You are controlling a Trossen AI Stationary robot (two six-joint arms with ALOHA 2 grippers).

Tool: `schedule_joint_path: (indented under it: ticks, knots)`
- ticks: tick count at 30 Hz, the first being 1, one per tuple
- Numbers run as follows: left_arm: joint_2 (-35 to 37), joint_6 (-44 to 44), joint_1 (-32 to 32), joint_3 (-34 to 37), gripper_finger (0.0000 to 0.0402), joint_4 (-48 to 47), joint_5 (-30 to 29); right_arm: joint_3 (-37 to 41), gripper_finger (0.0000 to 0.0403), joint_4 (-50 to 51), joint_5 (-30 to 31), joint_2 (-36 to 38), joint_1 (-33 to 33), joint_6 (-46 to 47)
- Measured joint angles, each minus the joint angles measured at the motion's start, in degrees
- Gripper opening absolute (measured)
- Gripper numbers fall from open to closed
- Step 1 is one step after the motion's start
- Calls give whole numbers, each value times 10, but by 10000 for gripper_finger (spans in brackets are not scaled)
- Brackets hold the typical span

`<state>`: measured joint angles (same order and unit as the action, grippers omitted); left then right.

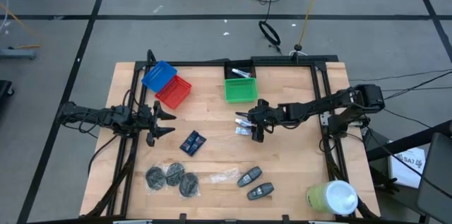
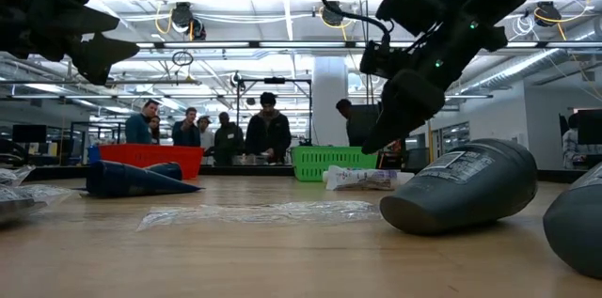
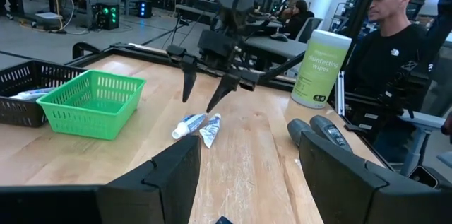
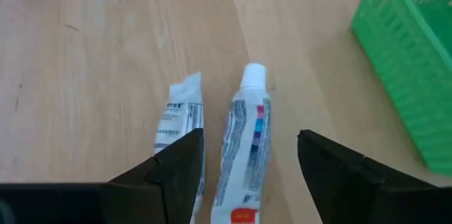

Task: Pick & Place Travel size toiletries
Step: Put the top white toothpaste into the black bin

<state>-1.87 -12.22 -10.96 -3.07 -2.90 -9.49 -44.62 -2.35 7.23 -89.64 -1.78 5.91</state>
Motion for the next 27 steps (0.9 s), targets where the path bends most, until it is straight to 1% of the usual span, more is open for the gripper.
schedule_joint_path:
  ticks: [6, 11, 15, 27]
  knots:
    - [0, 0, 0, 0, 237, 0, 0, 0, 217, -6, -3, -28, -10, -2]
    - [0, 0, 0, 0, 237, 0, 0, 0, 215, -47, -42, -67, -12, -2]
    - [0, 0, 0, 0, 237, 0, 0, 0, 215, -50, -44, -85, -13, -2]
    - [0, 0, 0, 0, 237, 0, 0, 0, 194, -46, -44, -95, -12, -2]
